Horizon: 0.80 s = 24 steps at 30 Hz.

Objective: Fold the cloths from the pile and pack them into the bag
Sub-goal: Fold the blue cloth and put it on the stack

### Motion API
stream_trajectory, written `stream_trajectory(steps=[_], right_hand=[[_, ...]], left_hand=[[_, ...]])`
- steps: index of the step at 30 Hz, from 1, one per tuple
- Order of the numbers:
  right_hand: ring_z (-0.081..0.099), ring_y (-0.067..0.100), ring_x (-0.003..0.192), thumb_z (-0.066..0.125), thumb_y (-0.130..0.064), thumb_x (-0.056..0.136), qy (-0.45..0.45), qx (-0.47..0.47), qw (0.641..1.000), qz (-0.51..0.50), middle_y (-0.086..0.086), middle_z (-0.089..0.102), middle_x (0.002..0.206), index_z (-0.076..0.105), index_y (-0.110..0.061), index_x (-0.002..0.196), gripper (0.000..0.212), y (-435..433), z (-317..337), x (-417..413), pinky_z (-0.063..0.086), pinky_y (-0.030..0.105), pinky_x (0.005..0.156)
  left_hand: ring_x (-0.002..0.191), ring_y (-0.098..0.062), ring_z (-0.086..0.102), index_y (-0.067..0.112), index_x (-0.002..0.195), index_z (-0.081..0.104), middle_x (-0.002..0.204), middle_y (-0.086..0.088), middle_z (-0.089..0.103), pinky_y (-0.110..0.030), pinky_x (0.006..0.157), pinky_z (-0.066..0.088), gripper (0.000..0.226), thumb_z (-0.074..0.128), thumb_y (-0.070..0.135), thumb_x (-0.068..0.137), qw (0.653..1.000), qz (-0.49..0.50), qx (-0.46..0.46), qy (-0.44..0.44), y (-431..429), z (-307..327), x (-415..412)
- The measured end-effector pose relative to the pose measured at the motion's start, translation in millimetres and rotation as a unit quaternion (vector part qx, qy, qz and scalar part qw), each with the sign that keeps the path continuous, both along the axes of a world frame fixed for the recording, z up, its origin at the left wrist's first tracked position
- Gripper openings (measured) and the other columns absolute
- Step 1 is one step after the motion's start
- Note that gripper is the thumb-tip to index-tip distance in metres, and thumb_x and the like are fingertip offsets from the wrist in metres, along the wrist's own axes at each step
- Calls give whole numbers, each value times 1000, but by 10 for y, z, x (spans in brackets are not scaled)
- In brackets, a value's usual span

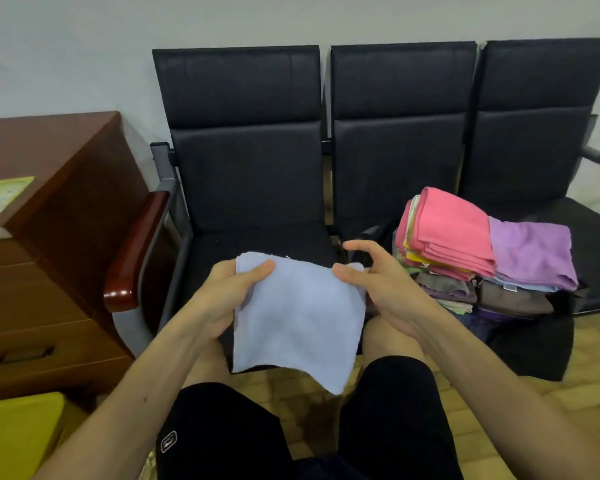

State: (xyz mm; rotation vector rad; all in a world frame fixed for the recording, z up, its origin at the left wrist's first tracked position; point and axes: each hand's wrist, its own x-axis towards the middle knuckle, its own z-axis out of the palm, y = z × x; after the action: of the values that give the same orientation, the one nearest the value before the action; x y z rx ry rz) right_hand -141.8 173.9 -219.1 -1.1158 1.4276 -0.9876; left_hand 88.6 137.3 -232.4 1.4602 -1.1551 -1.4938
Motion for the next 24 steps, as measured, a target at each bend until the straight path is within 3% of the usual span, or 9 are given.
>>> stream_trajectory(steps=[3,6,10,16,19,24], right_hand=[[67,21,101,77,-29,82,39,-30,997,61,4,67,113,63,-29,112,33,-43,77,-10,58,43,89],[63,17,106,85,-30,73,113,-35,986,121,-2,60,117,61,-24,115,48,-63,177,-66,58,38,90],[59,10,98,88,-27,70,240,-95,957,132,-12,57,106,61,-22,110,49,-131,255,-95,54,24,81],[58,17,103,85,-22,74,324,-148,931,80,-3,57,115,62,-13,120,53,-230,462,-282,50,28,82],[62,19,101,82,-24,78,363,-163,914,78,0,64,116,67,-14,118,44,-229,501,-402,51,29,78],[64,17,76,72,-29,89,444,-163,879,59,2,69,84,72,-10,96,20,-100,557,-657,52,32,66]], left_hand=[[104,-19,63,20,125,51,119,1,61,-35,80,54,56,79,39,80,997,64,-28,-28,-88,-12,-6],[99,-15,59,29,127,40,110,5,55,-31,79,51,59,79,33,83,993,93,-68,-1,-80,43,-20],[115,-20,59,35,125,56,126,2,58,-41,98,52,39,70,26,90,991,-6,-136,2,-103,201,-15],[106,-4,61,23,132,61,118,18,60,-21,79,54,49,75,19,86,955,-31,-283,-85,-134,357,-150],[99,1,62,22,129,62,109,22,60,-14,73,53,51,79,17,81,935,-30,-333,-121,-151,371,-253],[92,7,60,29,109,67,97,25,62,-17,75,49,27,76,21,85,883,-76,-404,-226,-162,357,-482]])
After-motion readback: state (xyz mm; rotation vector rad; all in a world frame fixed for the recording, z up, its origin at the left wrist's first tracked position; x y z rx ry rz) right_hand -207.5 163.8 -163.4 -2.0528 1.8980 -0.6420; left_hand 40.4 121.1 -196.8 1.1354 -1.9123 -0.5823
